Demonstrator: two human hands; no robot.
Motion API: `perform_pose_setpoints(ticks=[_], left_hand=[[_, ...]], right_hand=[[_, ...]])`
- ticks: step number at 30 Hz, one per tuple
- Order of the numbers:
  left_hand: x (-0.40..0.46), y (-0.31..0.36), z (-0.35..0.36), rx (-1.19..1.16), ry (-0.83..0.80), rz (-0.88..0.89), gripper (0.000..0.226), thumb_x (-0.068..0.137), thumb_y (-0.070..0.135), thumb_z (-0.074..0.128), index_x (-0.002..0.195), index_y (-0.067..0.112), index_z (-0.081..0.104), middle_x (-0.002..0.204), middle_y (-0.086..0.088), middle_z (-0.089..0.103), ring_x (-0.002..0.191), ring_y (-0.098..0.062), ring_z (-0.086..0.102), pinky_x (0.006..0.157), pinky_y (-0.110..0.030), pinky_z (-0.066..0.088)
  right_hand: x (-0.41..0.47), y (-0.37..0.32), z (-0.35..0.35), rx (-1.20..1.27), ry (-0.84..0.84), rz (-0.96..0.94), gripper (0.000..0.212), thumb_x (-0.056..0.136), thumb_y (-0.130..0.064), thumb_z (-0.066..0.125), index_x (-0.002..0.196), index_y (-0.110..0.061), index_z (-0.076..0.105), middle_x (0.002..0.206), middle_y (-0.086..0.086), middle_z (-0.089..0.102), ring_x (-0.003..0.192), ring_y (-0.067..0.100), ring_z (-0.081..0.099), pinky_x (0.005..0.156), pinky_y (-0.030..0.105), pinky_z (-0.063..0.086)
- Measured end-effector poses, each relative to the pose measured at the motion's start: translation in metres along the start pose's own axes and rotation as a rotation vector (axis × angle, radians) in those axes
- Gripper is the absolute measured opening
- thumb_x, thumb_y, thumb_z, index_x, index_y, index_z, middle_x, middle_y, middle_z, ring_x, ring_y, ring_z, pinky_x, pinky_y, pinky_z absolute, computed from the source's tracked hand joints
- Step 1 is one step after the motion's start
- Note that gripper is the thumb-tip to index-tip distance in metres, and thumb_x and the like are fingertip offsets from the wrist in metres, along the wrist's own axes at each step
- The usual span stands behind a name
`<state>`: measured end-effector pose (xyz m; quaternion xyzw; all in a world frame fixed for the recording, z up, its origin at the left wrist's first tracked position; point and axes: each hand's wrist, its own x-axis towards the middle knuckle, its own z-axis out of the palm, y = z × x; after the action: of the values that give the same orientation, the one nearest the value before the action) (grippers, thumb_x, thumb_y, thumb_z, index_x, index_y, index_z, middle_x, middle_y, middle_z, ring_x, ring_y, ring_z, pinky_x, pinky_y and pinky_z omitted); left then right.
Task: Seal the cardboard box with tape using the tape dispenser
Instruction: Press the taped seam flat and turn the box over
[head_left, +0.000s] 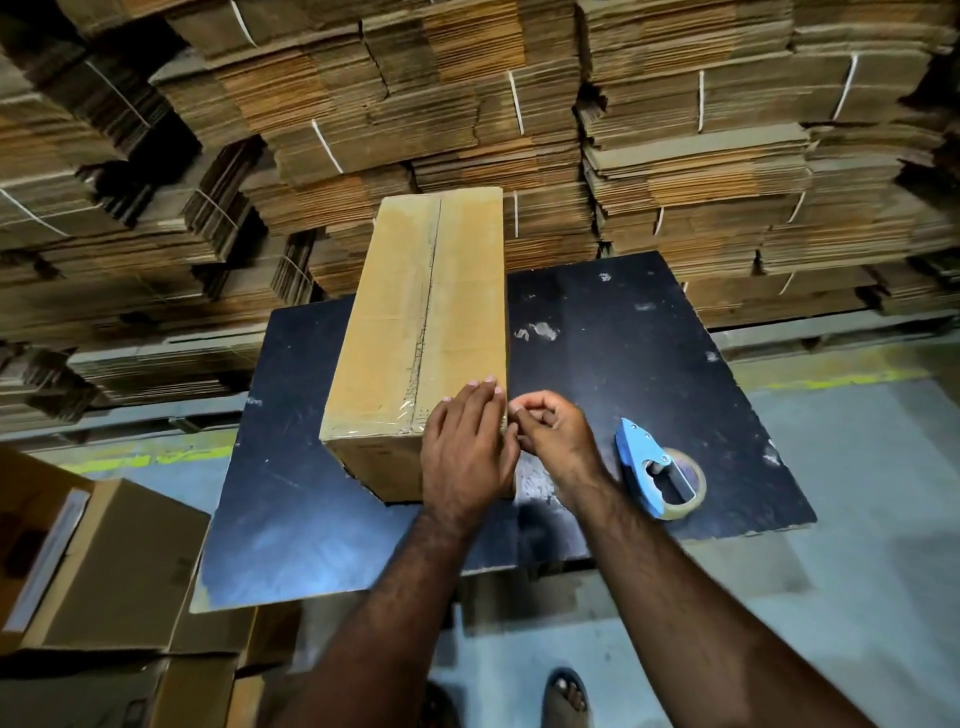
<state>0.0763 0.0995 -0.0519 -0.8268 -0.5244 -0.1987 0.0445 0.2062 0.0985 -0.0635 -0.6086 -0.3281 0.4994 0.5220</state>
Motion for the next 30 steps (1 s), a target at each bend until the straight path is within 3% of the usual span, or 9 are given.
perform_pose_setpoints(ticks=[4, 7, 9, 13, 15, 18, 22, 25, 30], left_hand=[[0.007, 0.016, 0.011, 0.053, 0.013, -0.077, 0.039, 0.093, 0.031, 0.054, 0.126, 0.012, 0.061, 0.138, -0.007, 0.06, 0.132, -0.025, 0.052, 0.108, -0.044, 0.038], [-0.001, 0.006, 0.008, 0.01, 0.011, -0.034, 0.056, 0.091, 0.04, 0.063, 0.137, 0.009, 0.055, 0.147, -0.009, 0.053, 0.139, -0.025, 0.046, 0.115, -0.045, 0.031], [-0.008, -0.007, 0.001, -0.003, 0.008, 0.047, 0.066, 0.095, 0.048, 0.049, 0.146, 0.007, 0.047, 0.155, -0.009, 0.044, 0.145, -0.025, 0.039, 0.119, -0.047, 0.023], [-0.016, -0.021, -0.003, -0.068, 0.012, 0.105, 0.056, 0.1, 0.034, 0.034, 0.146, 0.006, 0.048, 0.156, -0.008, 0.042, 0.144, -0.024, 0.041, 0.113, -0.046, 0.033], [-0.015, -0.023, -0.003, -0.105, -0.008, 0.116, 0.056, 0.099, 0.035, 0.036, 0.147, 0.007, 0.048, 0.156, -0.008, 0.042, 0.145, -0.022, 0.04, 0.114, -0.045, 0.035], [-0.015, -0.023, -0.006, -0.141, -0.056, 0.125, 0.069, 0.086, 0.035, 0.046, 0.148, 0.006, 0.045, 0.157, -0.009, 0.04, 0.147, -0.023, 0.036, 0.117, -0.045, 0.032], [-0.014, -0.025, -0.005, -0.123, -0.094, 0.111, 0.071, 0.085, 0.026, 0.057, 0.151, 0.008, 0.04, 0.161, -0.007, 0.034, 0.149, -0.021, 0.03, 0.119, -0.043, 0.027], [-0.014, -0.025, -0.007, -0.11, -0.095, 0.111, 0.068, 0.088, 0.025, 0.056, 0.152, 0.01, 0.04, 0.162, -0.005, 0.033, 0.15, -0.019, 0.029, 0.12, -0.042, 0.027], [-0.012, -0.026, -0.011, -0.116, -0.176, 0.115, 0.074, 0.087, 0.04, 0.054, 0.152, 0.006, 0.039, 0.162, -0.01, 0.032, 0.15, -0.022, 0.028, 0.12, -0.041, 0.023]], right_hand=[[-0.018, -0.006, -0.003, -0.051, 0.243, -0.054, 0.016, 0.096, -0.023, 0.055, 0.091, -0.026, 0.07, 0.089, -0.005, 0.076, 0.091, 0.011, 0.071, 0.091, 0.044, 0.056], [-0.052, -0.01, 0.006, -0.067, 0.182, -0.155, 0.028, 0.098, -0.035, 0.045, 0.109, -0.028, 0.07, 0.109, -0.01, 0.073, 0.104, 0.002, 0.066, 0.098, 0.033, 0.051], [-0.071, -0.009, 0.017, -0.151, 0.11, -0.191, 0.044, 0.095, -0.044, 0.04, 0.13, -0.03, 0.062, 0.123, -0.012, 0.067, 0.11, -0.003, 0.061, 0.098, 0.02, 0.045], [-0.083, -0.011, 0.04, -0.327, 0.069, -0.2, 0.056, 0.098, -0.047, 0.031, 0.151, -0.028, 0.037, 0.14, 0.0, 0.057, 0.124, 0.012, 0.056, 0.1, 0.016, 0.039], [-0.067, -0.017, 0.048, -0.374, 0.098, -0.169, 0.051, 0.105, -0.042, 0.03, 0.153, -0.024, 0.034, 0.148, 0.001, 0.048, 0.134, 0.017, 0.047, 0.1, 0.011, 0.03], [-0.034, -0.032, 0.045, -0.359, 0.057, -0.073, 0.051, 0.106, -0.043, 0.028, 0.155, -0.029, 0.027, 0.151, 0.002, 0.044, 0.137, 0.02, 0.043, 0.107, 0.019, 0.03], [-0.04, -0.027, 0.036, -0.153, 0.11, -0.097, 0.054, 0.104, -0.05, 0.029, 0.153, -0.028, 0.031, 0.154, -0.006, 0.038, 0.138, 0.005, 0.037, 0.104, 0.013, 0.025], [-0.069, -0.009, 0.047, -0.001, 0.202, -0.139, 0.061, 0.096, -0.057, 0.032, 0.148, -0.026, 0.043, 0.149, -0.014, 0.044, 0.136, -0.002, 0.04, 0.112, 0.021, 0.03], [-0.049, -0.021, 0.064, 0.07, 0.189, -0.038, 0.046, 0.105, -0.037, 0.04, 0.149, -0.027, 0.041, 0.141, -0.018, 0.046, 0.123, -0.005, 0.042, 0.101, 0.011, 0.033]])
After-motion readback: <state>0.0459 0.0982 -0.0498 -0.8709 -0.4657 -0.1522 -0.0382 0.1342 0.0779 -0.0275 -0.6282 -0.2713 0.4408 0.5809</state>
